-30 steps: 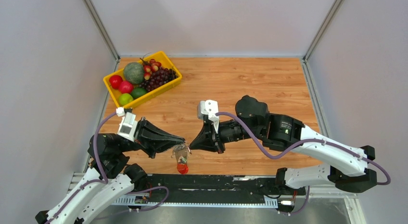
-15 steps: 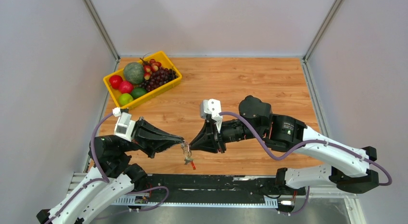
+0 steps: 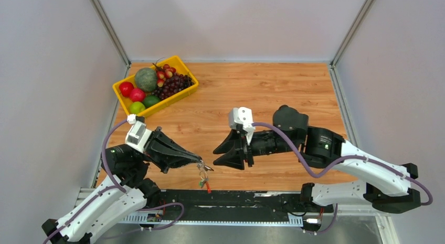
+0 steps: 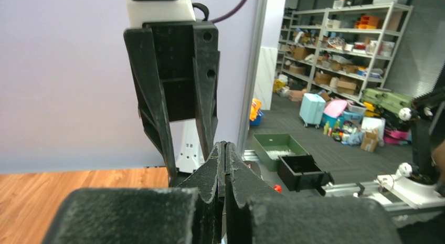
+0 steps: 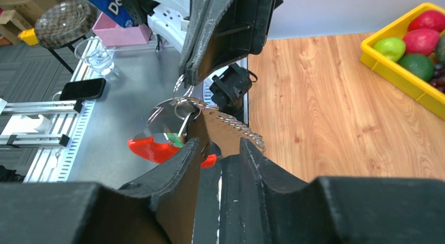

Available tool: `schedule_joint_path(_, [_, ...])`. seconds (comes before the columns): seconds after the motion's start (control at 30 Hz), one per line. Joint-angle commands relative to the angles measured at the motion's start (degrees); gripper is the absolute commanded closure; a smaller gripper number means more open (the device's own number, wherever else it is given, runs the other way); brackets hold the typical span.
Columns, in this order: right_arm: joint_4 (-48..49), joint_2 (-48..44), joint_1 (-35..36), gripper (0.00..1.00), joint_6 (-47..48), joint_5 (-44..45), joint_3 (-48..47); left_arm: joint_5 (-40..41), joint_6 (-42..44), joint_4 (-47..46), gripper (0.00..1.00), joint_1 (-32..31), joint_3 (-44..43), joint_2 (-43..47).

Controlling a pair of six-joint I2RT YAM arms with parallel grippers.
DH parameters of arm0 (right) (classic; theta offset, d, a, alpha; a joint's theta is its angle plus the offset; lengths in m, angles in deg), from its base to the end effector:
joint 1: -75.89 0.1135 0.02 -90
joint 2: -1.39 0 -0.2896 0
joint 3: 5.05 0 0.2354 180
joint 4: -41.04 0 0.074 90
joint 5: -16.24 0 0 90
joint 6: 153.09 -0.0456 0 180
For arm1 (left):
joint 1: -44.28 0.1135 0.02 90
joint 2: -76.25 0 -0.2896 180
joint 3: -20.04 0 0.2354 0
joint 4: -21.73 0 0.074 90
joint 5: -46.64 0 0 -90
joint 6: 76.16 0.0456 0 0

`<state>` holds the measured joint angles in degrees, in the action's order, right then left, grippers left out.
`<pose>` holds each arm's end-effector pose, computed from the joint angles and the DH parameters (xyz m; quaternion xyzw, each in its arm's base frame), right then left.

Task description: Put the keys on the keyring

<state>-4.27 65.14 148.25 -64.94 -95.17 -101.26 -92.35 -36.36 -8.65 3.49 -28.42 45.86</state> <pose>0.0460 0.1995 0.4737 -0.5380 0.5604 0.4854 0.4010 0.0251 -0.0671 0.4108 0.3599 0.3535 -0.7099 0.4915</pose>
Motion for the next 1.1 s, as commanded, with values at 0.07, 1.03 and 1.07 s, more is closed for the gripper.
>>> schedule_joint_path(0.07, [1.9, -8.0, 0.4, 0.60, -0.3, 1.1, 1.2, -6.6, -5.0, -12.0, 1.00, -0.2, -1.6, -2.5])
schedule_joint_path(1.03, [1.3, -8.0, 0.4, 0.53, -10.6, 35.2, 15.8, -2.5, 8.3, 4.9, 1.00, -5.9, -4.8, -8.1])
schedule_joint_path(1.07, [1.1, -8.2, 0.4, 0.52, -11.0, 36.3, 16.1, -1.0, 12.6, 8.3, 1.00, -6.0, -5.0, -8.0])
